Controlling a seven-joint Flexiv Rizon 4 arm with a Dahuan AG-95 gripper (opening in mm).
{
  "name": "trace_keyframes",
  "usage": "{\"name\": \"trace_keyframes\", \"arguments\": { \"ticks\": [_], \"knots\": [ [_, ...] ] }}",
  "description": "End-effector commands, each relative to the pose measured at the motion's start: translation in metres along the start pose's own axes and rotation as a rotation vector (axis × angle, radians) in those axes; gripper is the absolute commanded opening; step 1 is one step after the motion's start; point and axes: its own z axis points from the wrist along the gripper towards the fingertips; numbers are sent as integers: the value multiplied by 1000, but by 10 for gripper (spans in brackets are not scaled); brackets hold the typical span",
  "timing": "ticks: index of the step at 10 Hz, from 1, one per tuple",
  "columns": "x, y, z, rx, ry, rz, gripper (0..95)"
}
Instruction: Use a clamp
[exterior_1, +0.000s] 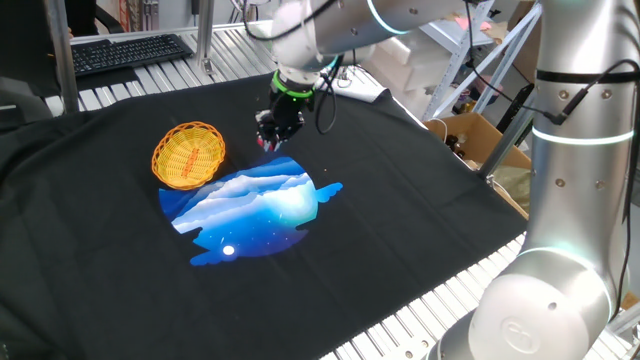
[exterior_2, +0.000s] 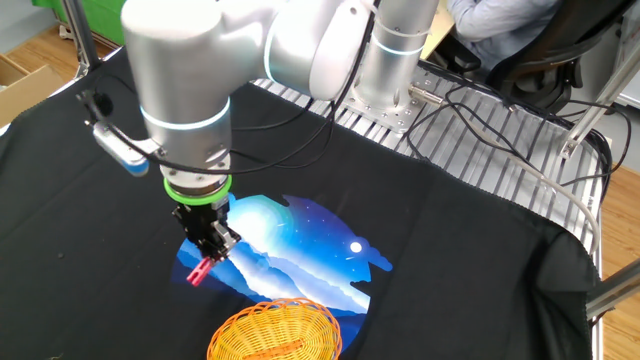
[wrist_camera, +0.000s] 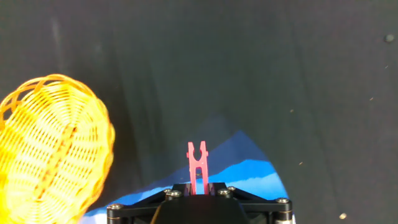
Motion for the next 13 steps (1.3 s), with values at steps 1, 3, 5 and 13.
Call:
{"name": "trace_keyframes", "arguments": {
  "ticks": [1,3,5,13],
  "knots": [
    [7,12,-4,-11,48,18,0],
    [15,25,-7,-22,90,39,0],
    [24,39,-11,-29,128,63,0],
    [47,75,-24,-105,247,138,0]
  ]
}}
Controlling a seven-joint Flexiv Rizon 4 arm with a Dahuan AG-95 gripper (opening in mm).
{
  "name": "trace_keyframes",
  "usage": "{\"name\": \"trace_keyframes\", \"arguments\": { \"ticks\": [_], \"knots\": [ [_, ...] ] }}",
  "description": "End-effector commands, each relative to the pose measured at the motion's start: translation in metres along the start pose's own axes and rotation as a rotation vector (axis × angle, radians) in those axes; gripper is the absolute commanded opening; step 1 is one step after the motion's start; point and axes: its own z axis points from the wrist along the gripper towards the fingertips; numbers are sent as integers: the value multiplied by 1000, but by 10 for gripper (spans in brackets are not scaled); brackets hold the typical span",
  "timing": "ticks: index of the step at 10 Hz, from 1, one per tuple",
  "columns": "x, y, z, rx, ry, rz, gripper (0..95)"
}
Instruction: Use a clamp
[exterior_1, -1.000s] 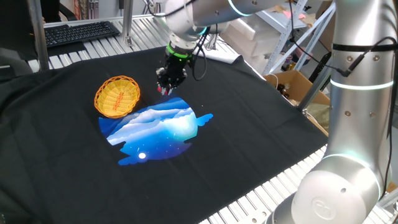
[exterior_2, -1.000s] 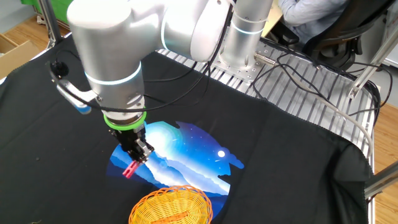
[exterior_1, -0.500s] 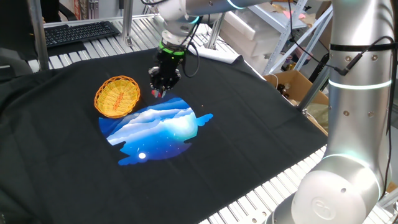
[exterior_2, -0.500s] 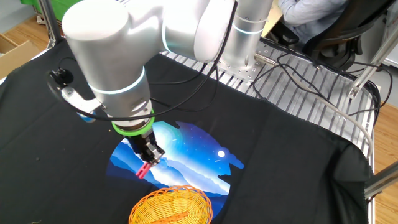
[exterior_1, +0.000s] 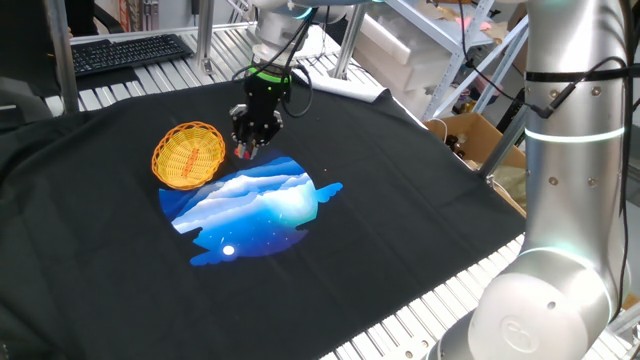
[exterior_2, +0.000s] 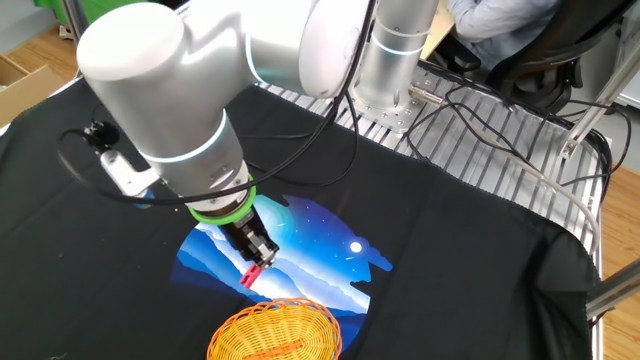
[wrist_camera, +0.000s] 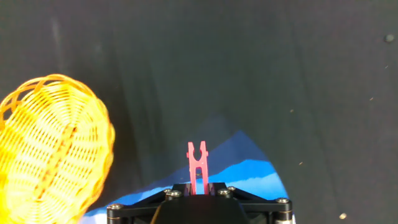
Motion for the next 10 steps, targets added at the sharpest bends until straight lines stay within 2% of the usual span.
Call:
{"name": "trace_keyframes", "arguments": {
  "ticks": [1,5,10],
  "knots": [
    [9,7,-1,-21,27,30,0],
    [18,18,7,-57,64,80,0],
    [28,28,11,-107,106,112,0]
  ]
}}
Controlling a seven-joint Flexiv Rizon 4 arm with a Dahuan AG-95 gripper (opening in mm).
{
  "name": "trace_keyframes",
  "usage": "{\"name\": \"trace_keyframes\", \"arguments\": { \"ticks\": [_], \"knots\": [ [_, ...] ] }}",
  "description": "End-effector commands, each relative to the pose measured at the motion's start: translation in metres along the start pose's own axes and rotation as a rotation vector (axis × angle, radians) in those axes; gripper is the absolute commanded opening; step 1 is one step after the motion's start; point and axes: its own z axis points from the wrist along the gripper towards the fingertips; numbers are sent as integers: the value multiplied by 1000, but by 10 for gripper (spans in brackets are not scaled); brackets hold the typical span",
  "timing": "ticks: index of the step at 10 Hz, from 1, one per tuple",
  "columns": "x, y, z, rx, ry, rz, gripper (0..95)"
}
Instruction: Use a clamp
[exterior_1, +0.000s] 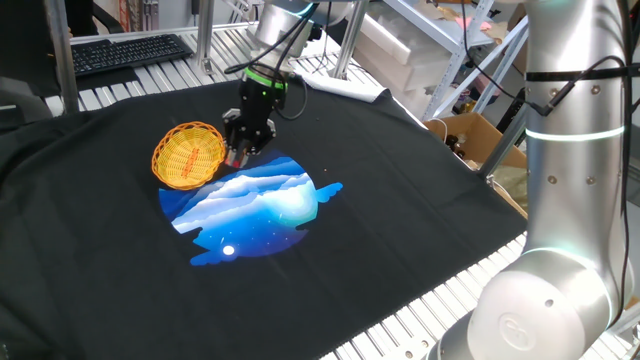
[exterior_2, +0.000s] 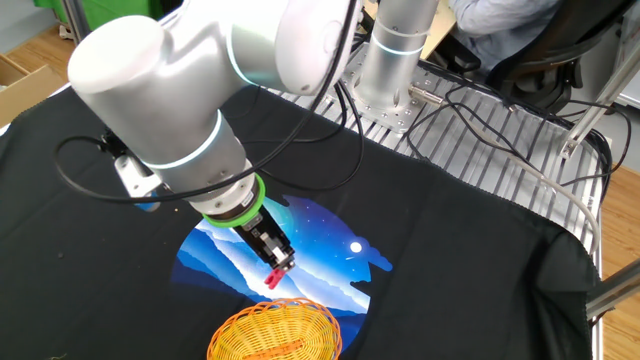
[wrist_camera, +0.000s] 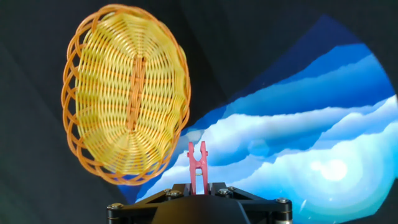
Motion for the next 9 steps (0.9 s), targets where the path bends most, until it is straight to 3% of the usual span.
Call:
{"name": "trace_keyframes", "arguments": {
  "ticks": [1,2,5,9],
  "knots": [
    [4,3,3,-20,15,12,0],
    [4,4,4,-42,32,22,0],
    [3,5,8,-75,54,32,0],
    [-1,10,8,-104,79,41,0]
  ]
}}
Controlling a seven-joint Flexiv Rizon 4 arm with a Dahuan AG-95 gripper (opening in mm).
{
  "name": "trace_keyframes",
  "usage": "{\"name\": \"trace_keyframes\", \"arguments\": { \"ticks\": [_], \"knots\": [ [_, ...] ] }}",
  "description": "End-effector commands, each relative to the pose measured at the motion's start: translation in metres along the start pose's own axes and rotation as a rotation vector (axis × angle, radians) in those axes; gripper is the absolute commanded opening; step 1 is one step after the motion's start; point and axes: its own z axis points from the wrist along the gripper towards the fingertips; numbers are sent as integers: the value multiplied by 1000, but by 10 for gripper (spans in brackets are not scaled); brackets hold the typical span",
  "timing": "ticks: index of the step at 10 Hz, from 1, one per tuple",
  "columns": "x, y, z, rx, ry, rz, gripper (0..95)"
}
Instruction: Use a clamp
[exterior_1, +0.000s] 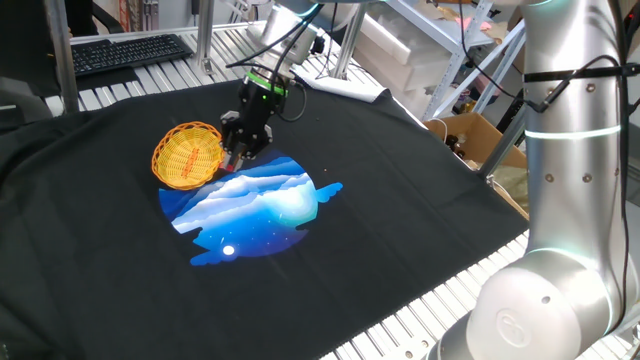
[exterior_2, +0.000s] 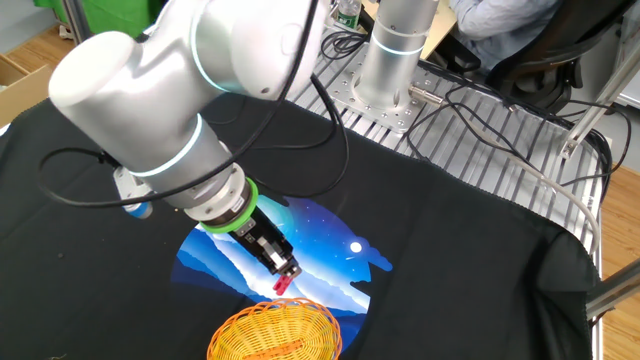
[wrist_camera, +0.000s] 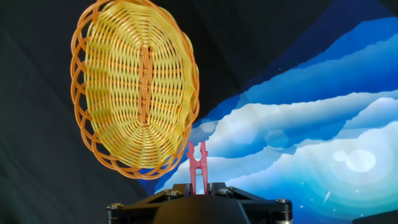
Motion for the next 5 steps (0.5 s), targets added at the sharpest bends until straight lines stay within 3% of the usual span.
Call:
{"name": "trace_keyframes", "arguments": {
  "ticks": [1,5],
  "knots": [
    [-2,3,-1,-9,19,5,0],
    [-3,9,-4,-11,55,27,0]
  ]
}}
